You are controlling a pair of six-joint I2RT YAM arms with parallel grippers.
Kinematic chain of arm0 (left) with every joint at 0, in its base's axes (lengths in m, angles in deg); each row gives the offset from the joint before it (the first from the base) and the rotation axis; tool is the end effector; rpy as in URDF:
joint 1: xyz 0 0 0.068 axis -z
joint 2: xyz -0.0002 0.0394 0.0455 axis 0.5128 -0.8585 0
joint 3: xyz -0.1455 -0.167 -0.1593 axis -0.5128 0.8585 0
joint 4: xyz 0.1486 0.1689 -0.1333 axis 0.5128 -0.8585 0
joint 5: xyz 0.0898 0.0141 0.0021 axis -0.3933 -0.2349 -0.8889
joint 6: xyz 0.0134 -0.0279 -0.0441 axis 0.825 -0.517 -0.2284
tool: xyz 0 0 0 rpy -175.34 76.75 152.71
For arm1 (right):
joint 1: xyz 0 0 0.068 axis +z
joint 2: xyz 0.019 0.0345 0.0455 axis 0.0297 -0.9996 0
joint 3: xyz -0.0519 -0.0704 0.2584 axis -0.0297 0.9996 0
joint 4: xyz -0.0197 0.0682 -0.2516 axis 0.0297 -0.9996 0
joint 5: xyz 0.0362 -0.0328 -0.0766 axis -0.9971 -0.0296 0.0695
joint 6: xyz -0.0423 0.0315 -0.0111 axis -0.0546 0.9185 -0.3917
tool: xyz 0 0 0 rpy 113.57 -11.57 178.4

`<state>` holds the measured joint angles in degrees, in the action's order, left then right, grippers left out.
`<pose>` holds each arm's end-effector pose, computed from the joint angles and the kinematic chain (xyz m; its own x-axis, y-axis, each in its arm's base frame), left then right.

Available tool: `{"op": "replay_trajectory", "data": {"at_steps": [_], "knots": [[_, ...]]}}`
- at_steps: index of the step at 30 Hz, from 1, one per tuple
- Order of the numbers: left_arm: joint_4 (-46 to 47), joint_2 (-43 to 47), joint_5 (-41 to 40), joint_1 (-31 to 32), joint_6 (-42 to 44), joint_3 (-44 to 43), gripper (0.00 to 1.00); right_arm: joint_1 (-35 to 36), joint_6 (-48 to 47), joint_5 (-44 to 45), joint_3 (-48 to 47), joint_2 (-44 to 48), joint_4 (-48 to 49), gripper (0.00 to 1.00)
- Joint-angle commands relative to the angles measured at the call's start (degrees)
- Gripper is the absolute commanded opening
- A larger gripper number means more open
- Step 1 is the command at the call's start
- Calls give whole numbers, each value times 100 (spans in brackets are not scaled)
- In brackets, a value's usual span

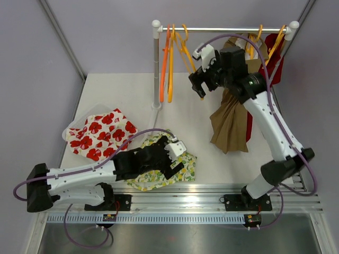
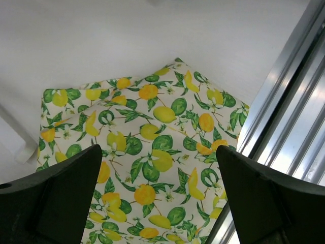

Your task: Remove the skirt from the hanger

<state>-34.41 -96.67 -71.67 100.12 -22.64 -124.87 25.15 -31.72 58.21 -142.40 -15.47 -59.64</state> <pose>0.0877 -0.2115 0.2649 -0.1902 0.5189 -0.8334 0.8582 0.5002 0.1155 0.3064 0.1612 0.4649 -0.1421 -0.5130 -0.8465 -0.6794 0.6725 -0.2936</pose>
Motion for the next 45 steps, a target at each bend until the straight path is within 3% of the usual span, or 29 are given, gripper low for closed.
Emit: {"op": "replay_trajectory", "data": {"at_steps": [1, 8, 12, 13, 15, 17, 18, 19, 21, 26, 31, 32, 35, 37, 40, 45], "knots": [[-962, -877, 463, 7, -6, -903, 99, 31, -1212, -434, 984, 1454, -100, 100], [-1150, -2643, 446, 7, -1578, -1317, 99, -1004, -1039, -1496, 2341, 2720, -311, 100], [-1553, -3858, -467, -11, -2204, -1835, 93, -1506, -748, -2129, 3114, 3187, -188, 99], [-1615, -4069, -521, -11, -2231, -1993, 87, -1577, -713, -2287, 3221, 3258, -171, 100], [-1668, -4412, -601, -19, -2346, -2099, 61, -1726, -625, -2385, 3458, 3495, -170, 99], [-1546, -4423, -443, -19, -2328, -2100, 30, -1806, -581, -2447, 3582, 3697, -179, 100], [-1519, -4240, -451, -11, -2337, -2065, 7, -1841, -563, -2473, 3695, 3759, -179, 99], [-1415, -4090, -477, -2, -2337, -2012, 0, -1920, -554, -2534, 3749, 3803, -188, 99], [-1335, -3652, -713, 59, -2328, -1845, 0, -1990, -493, -2596, 3898, 3917, -162, 99], [-1808, -1376, -1530, 209, -2275, -1836, 0, -2272, -291, -2675, 4206, 4093, -4, 99], [-3071, 558, -3691, 183, -2293, -2520, 0, -2483, -106, -2807, 4663, 4225, 242, 99], [-3223, 970, -4364, 139, -2171, -2713, 0, -2518, -62, -2833, 4733, 4243, 338, 99], [-3330, 1281, -5211, -210, -1304, -3303, 0, -2641, 43, -2974, 4935, 4243, 515, 100], [-3085, 1325, -5320, -536, -775, -3601, 0, -2861, 87, -3096, 5032, 4243, 585, 99], [-2672, 1194, -5023, -1754, 122, -3690, 0, -3001, 149, -3263, 5103, 4243, 655, 100], [-2530, 904, -3266, -3401, -8, -3375, 0, -3107, 123, -3527, 5094, 4252, 594, 99]]}}
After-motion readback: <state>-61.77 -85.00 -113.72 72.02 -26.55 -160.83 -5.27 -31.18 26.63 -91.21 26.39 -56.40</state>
